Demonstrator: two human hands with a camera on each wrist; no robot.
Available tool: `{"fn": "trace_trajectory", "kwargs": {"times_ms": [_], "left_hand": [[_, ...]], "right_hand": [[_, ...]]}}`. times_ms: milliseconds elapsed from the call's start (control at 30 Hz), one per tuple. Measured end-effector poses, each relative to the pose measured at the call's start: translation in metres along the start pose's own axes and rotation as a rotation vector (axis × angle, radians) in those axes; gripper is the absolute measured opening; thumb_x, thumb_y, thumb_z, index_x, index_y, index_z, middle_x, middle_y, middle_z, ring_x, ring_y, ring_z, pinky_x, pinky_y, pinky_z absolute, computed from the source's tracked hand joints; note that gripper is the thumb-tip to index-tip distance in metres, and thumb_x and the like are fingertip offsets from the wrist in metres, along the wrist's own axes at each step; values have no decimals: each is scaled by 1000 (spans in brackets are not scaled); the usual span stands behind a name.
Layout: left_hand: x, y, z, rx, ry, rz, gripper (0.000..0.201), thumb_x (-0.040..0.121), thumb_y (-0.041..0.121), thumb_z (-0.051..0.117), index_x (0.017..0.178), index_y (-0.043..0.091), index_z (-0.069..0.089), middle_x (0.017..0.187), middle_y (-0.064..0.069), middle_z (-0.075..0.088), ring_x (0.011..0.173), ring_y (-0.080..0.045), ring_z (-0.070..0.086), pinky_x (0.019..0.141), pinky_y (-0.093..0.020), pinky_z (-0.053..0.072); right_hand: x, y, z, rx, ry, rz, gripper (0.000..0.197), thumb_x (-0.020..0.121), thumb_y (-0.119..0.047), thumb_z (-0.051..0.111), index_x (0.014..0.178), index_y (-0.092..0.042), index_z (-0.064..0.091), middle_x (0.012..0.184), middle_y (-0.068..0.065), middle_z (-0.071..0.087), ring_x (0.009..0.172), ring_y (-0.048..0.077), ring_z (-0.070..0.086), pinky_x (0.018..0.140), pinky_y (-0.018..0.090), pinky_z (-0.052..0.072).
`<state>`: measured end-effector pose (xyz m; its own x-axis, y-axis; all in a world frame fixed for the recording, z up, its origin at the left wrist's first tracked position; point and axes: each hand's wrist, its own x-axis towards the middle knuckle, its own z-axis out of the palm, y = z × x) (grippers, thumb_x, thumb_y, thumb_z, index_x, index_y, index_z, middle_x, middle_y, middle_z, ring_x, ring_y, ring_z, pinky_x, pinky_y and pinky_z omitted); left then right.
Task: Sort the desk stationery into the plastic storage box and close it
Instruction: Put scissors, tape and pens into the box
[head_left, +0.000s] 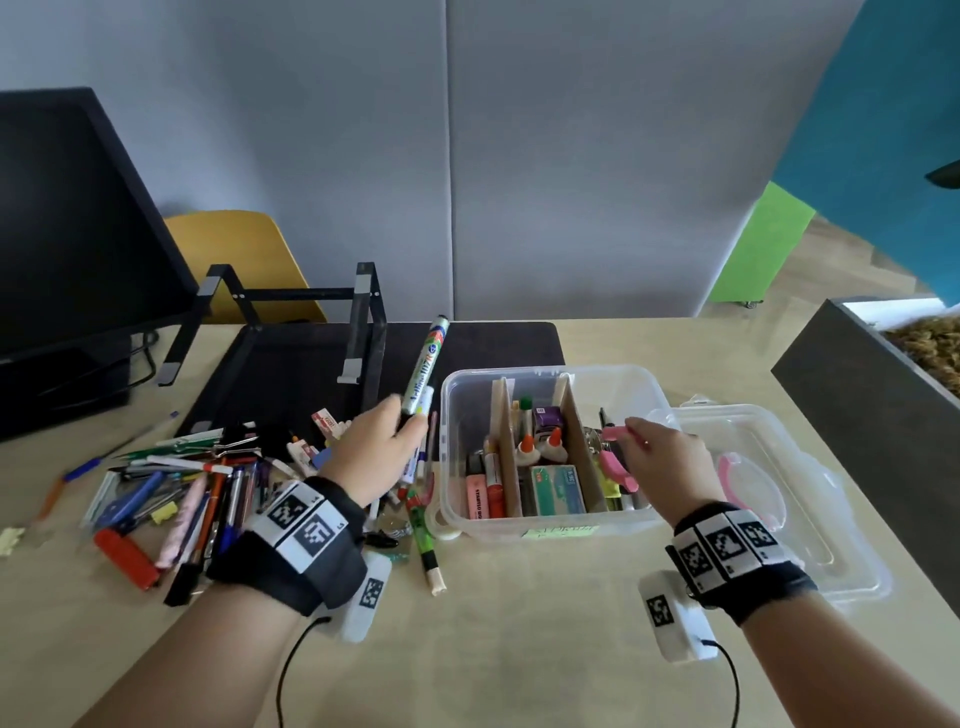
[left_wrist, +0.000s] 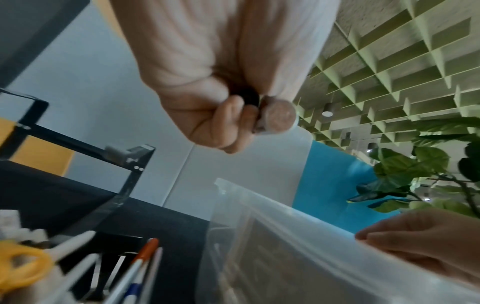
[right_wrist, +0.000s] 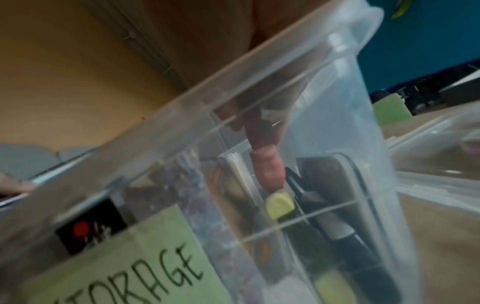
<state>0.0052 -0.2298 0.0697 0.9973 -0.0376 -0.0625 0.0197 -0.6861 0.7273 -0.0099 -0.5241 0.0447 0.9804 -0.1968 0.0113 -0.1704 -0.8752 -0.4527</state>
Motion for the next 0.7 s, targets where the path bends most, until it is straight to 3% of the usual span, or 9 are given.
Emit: {"fn": "trace_trajectory", "kwargs": {"times_ms": [67, 233, 400, 500, 600, 700], "left_hand": [[1, 14, 8, 31, -4, -3, 31, 96, 29, 45, 71, 13, 38, 62, -2, 46, 55, -20, 47, 49, -31, 34], [8, 37, 30, 263, -79, -19, 37, 97, 36, 44, 66, 17, 38, 62, 2, 44, 58, -18, 47, 50, -31, 30], [9, 43, 43, 504, -151, -14, 25, 95, 26, 45, 92, 6, 60, 77, -3, 56, 71, -21, 55, 61, -28, 41], [10, 50, 51, 558, -177, -30, 22, 95, 20, 44, 95, 6, 61, 74, -3, 55, 71, -21, 56, 60, -28, 43], [15, 52, 56, 598, -159, -53, 23, 97, 19, 42, 104, 5, 59, 94, -10, 64, 82, -26, 61, 64, -30, 44], [13, 48, 56, 654, -59, -27, 24, 98, 22, 39, 114, 10, 51, 81, -4, 59, 72, -25, 59, 59, -31, 42]], "right_hand": [[4, 1, 0, 60, 13, 1, 25, 94, -25, 46, 88, -19, 70, 65, 1, 61, 61, 18, 53, 51, 23, 36], [9, -1, 3, 206, 17, 38, 25, 94, -27, 49, 92, -21, 73, 80, 6, 72, 77, 23, 61, 69, 31, 50], [14, 6, 8, 134, -29, 6, 30, 95, -30, 44, 87, -22, 71, 70, 1, 69, 65, 16, 59, 56, 25, 46], [14, 7, 11, 126, -16, -10, 30, 96, -28, 42, 86, -23, 70, 66, -1, 67, 60, 12, 56, 51, 21, 40], [15, 7, 12, 144, -14, -14, 30, 96, -27, 43, 87, -22, 71, 66, 0, 67, 61, 14, 58, 54, 24, 45], [14, 7, 10, 205, -3, 20, 27, 96, -26, 45, 89, -27, 72, 67, -1, 68, 61, 11, 56, 51, 17, 39]]}}
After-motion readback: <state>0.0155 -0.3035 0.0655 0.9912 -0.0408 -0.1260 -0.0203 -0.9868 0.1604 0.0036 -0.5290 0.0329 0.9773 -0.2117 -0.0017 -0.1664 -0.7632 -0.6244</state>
